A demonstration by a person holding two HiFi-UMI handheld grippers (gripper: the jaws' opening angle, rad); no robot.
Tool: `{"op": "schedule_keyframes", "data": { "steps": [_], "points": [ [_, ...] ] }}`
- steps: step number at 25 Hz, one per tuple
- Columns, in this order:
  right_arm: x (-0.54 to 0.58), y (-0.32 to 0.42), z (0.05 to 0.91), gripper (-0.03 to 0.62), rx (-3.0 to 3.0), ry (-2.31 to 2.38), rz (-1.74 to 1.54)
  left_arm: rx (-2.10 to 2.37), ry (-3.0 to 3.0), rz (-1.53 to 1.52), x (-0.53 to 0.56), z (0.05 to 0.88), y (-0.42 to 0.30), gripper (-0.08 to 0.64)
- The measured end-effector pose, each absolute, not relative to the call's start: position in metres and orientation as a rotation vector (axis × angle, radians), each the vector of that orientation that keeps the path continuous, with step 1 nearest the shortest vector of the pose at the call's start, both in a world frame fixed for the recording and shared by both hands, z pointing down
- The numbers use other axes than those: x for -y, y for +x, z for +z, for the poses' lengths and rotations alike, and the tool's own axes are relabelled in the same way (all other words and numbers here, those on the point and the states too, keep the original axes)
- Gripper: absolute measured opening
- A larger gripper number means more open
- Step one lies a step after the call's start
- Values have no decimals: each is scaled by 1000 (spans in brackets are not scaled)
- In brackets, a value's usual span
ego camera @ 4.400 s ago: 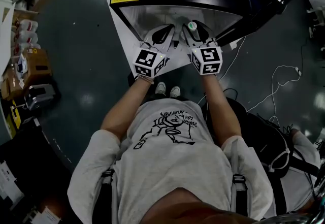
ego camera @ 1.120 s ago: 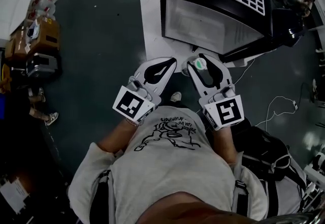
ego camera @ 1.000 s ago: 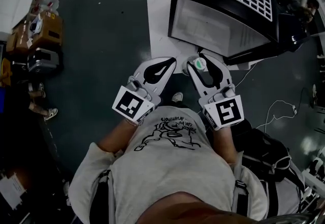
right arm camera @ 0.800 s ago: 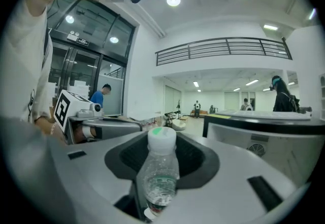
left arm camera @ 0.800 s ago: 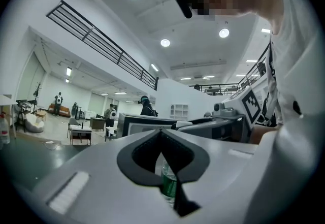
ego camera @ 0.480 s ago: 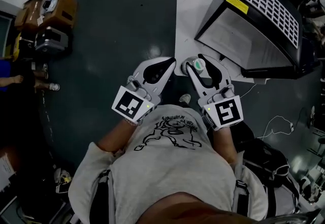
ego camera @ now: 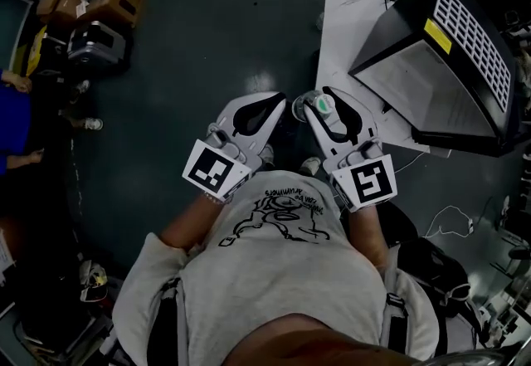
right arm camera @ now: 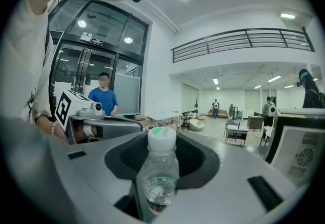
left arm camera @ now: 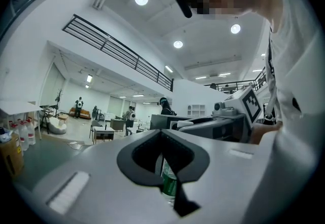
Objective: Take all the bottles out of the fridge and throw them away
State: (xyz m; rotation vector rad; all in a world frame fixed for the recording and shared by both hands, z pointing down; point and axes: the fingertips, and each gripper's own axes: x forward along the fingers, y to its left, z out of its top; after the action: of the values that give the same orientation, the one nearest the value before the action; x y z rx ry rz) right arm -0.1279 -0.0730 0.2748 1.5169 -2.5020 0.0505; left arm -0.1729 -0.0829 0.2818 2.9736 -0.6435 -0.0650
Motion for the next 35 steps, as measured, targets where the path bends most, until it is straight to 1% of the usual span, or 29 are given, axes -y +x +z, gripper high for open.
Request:
{"op": "schedule_keyframes", "data": {
  "steps": [6, 12, 27, 35],
  "points": [
    [89, -162, 283, 163, 2520, 1468, 70, 702, 2949, -62, 98, 291, -209, 8],
    [96, -176, 287, 163, 2540, 1431, 78, 736, 2936, -71, 102, 293, -222, 8],
    [92, -143, 297, 161, 2552, 1371, 80, 795, 2862, -21, 94, 304, -186, 8],
    [92, -141, 320, 161, 2564, 1327, 112, 850, 2861, -15, 96, 323, -184, 8]
  ]
}}
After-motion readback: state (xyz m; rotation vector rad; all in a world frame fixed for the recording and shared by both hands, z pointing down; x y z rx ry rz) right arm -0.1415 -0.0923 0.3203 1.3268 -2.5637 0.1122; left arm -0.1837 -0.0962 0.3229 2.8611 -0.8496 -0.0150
